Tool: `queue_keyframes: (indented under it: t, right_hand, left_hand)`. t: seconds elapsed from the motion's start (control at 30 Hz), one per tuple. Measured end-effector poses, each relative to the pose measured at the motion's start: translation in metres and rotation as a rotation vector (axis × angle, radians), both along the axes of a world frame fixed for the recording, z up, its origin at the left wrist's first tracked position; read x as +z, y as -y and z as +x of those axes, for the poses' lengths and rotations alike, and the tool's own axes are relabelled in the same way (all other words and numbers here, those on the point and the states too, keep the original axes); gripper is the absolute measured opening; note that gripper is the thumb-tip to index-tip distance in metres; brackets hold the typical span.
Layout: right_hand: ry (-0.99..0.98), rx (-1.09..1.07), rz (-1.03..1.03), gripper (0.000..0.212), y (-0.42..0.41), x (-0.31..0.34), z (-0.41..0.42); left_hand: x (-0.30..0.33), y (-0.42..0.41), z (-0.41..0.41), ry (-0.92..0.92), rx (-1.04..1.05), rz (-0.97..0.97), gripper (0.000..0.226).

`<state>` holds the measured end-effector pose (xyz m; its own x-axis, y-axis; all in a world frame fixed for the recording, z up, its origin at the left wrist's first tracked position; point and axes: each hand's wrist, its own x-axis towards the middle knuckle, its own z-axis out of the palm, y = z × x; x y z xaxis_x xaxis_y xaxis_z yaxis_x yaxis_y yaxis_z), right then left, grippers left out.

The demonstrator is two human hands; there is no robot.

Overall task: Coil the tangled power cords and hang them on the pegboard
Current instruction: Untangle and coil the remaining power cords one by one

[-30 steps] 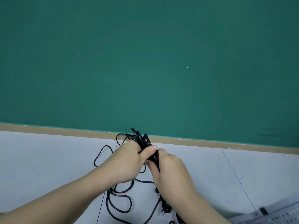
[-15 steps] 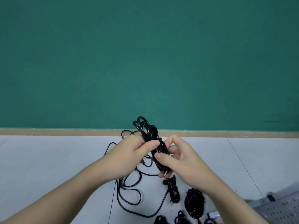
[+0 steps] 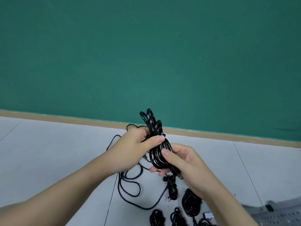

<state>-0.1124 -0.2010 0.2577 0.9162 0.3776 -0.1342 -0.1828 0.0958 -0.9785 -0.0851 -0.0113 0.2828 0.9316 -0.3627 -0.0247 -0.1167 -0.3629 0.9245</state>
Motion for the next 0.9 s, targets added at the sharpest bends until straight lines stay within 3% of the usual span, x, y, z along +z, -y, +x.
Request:
queue_keyframes:
  t: [0.2,0.33,0.57,0.67,0.77,0.83,0.9]
  right_hand:
    - [0.117,-0.153,-0.187,0.012,-0.011,-0.001,0.01]
    - [0.107,-0.166,-0.095,0.01,-0.005,0.006,0.015]
    - [-0.121,0.095,0.182,0.021,-0.001,0.009,0.007]
    - [-0.162,0.161,0.278,0.028,-0.003,0.011,0.004]
    - [-0.157,0.121,0.281,0.027,-0.005,0.013,0.005]
    - [-0.174,0.042,0.291,0.025,-0.004,0.016,0.008]
    - [-0.189,-0.025,0.291,0.025,-0.002,0.018,0.011]
  left_hand:
    - [0.001,0.015,0.001,0.014,0.149,-0.007,0.046]
    - [0.01,0.006,0.008,0.008,0.133,0.044,0.058]
    - [0.01,-0.001,0.003,-0.039,0.056,-0.068,0.038]
    - [0.017,0.002,-0.003,-0.06,0.058,-0.103,0.042]
    - [0.019,-0.003,-0.007,0.073,0.08,0.119,0.048]
    - [0.017,-0.007,-0.009,0.144,0.089,0.267,0.039]
    - [0.017,-0.008,-0.013,0.094,0.123,0.267,0.03]
